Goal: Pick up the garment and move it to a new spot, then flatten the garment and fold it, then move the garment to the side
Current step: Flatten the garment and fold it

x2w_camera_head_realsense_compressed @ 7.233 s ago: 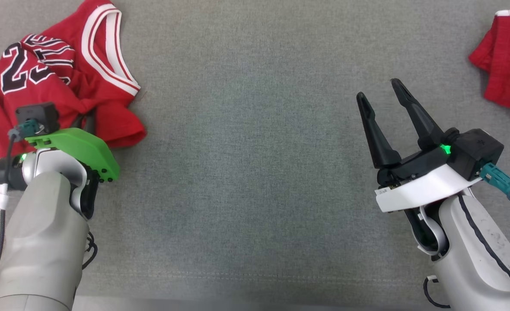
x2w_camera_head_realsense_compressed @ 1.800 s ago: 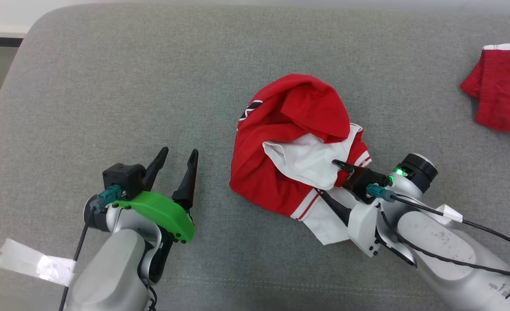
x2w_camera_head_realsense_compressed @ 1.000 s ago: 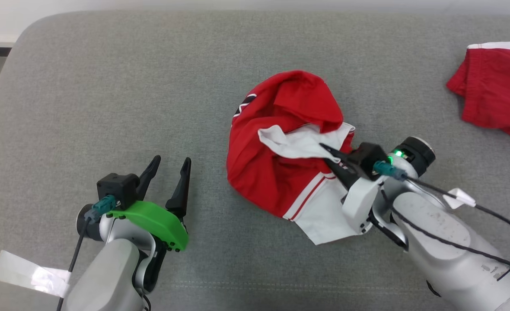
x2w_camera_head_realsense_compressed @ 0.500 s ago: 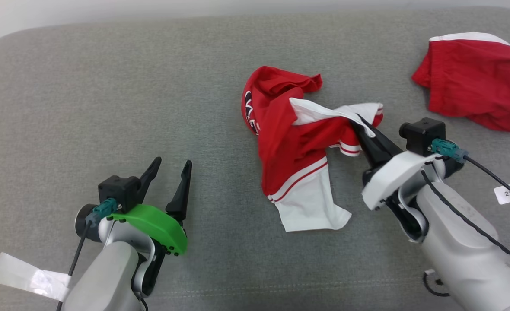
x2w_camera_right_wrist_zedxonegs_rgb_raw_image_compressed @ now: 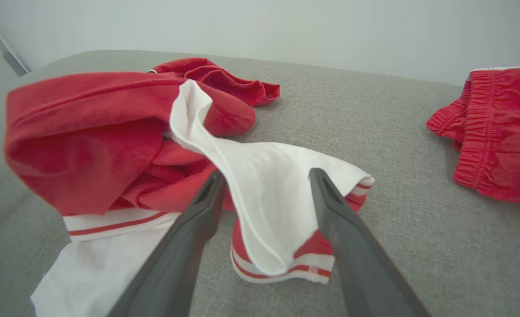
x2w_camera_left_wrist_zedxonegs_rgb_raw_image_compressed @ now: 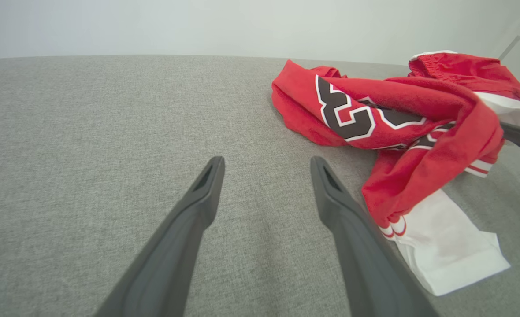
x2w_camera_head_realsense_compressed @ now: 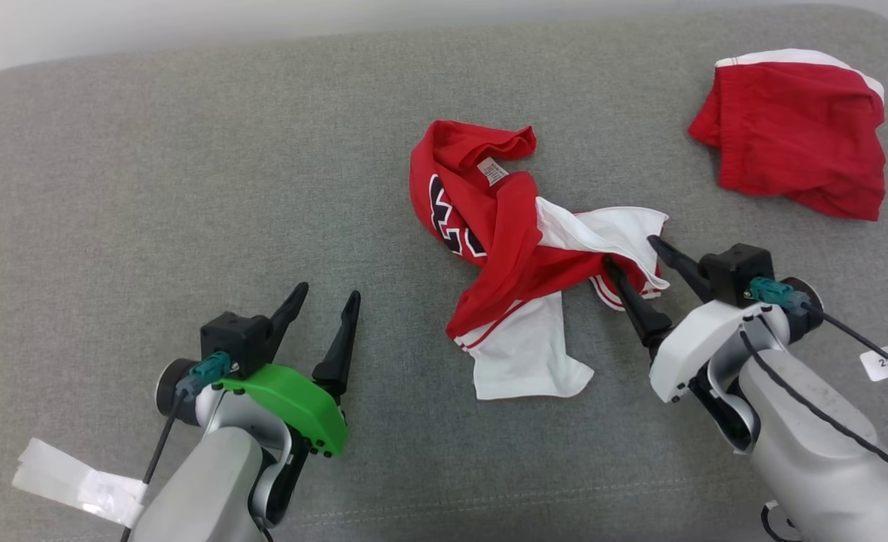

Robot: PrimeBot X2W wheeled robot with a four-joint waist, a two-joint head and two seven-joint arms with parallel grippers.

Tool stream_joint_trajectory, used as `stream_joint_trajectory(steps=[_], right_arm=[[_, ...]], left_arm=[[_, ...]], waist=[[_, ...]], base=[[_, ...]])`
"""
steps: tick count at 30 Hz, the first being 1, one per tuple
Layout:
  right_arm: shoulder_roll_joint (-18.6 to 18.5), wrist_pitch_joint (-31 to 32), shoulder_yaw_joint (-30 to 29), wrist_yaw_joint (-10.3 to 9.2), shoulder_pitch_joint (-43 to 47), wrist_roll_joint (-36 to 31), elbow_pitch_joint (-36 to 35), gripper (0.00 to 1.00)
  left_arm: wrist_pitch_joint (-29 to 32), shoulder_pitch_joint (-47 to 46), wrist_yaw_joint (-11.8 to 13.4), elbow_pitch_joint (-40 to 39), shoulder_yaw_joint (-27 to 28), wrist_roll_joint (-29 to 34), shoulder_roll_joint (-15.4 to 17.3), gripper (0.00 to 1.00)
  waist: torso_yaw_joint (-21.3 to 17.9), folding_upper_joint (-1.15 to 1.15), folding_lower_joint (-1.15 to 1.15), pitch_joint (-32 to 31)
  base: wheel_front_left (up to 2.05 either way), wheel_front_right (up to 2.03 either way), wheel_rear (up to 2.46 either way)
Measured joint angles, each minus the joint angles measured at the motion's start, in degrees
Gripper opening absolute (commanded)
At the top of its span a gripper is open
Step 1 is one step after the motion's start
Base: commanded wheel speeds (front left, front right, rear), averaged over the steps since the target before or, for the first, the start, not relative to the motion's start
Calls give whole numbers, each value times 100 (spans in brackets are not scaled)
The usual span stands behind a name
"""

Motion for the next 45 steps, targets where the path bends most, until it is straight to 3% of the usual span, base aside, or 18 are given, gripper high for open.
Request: stream_joint_trajectory(steps=[18, 19, 21, 22, 23, 24, 35, 41, 45], right_arm=[[-73, -88, -110, 0, -48, -81, -365, 100], [-73, -101, -111, 0, -48, -81, -379, 93], [-77, -105, -108, 1, -47, -81, -380, 43], [-81, -105, -104, 1, -46, -81, -378, 27], [-89, -105, -98, 1, -46, -81, -377, 3], [-96, -105, -90, 2, -46, -81, -374, 0], [-186, -107, -71, 7, -43, -130, -305, 0], [-248, -107, -378, -8, -182, -109, -463, 0], [-288, -124, -761, -170, -441, 54, -592, 0]], left_arm=[[1, 2, -46, 60, -29, 0, -55, 100], [1, 2, -46, 66, -29, 0, -55, 100], [1, 3, -46, 78, -29, 0, -55, 100], [1, 3, -46, 81, -29, 0, -54, 100], [1, 3, -46, 82, -29, 0, -54, 100], [1, 3, -46, 82, -29, 0, -54, 100], [0, 5, -46, 116, -32, 0, -55, 100], [0, 4, -47, 97, -31, 2, -43, 100], [0, -1, -53, 52, -56, 18, -22, 100]], waist=[[96, 0, 0, -46], [95, 0, 0, -47], [93, 0, 0, -49], [91, 0, 0, -49], [91, 0, 0, -49], [90, 0, 0, -50], [116, 0, 0, -85], [97, 0, 0, -108], [28, 0, 0, -125]], base=[[0, 0, 0], [0, 0, 0], [0, 0, 0], [0, 0, 0], [0, 0, 0], [0, 0, 0], [0, 0, 0], [0, 0, 0], [0, 0, 0]])
